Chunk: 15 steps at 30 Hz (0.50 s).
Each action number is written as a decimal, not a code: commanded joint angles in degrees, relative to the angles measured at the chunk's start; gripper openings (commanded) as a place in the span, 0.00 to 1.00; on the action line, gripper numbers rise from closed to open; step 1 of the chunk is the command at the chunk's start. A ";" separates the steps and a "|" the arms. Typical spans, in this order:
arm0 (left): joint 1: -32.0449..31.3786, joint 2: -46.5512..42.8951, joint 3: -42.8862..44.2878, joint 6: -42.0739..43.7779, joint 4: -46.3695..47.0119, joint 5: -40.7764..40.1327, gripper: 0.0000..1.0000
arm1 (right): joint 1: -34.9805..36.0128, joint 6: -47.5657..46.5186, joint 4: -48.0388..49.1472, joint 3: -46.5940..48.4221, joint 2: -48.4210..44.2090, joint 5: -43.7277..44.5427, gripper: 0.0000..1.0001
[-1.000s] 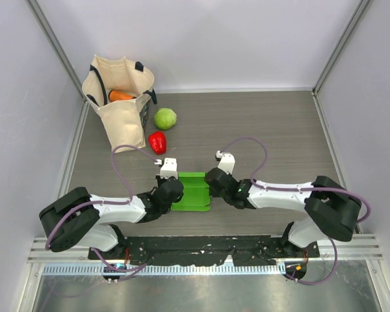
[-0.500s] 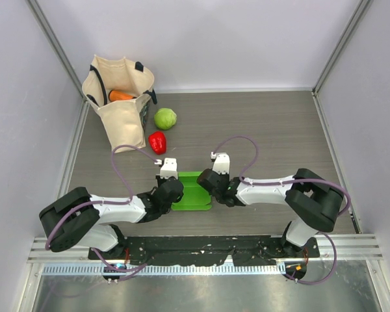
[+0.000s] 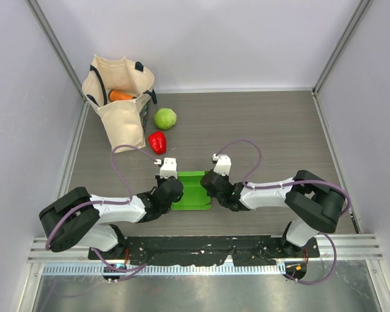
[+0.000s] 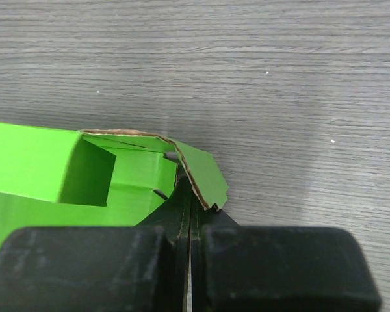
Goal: Fold the paper box
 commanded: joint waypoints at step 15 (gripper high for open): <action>-0.15 -0.41 -0.53 -0.42 -0.63 -0.52 0.00 | 1.05 -0.99 13.12 -0.11 2.80 -4.66 0.01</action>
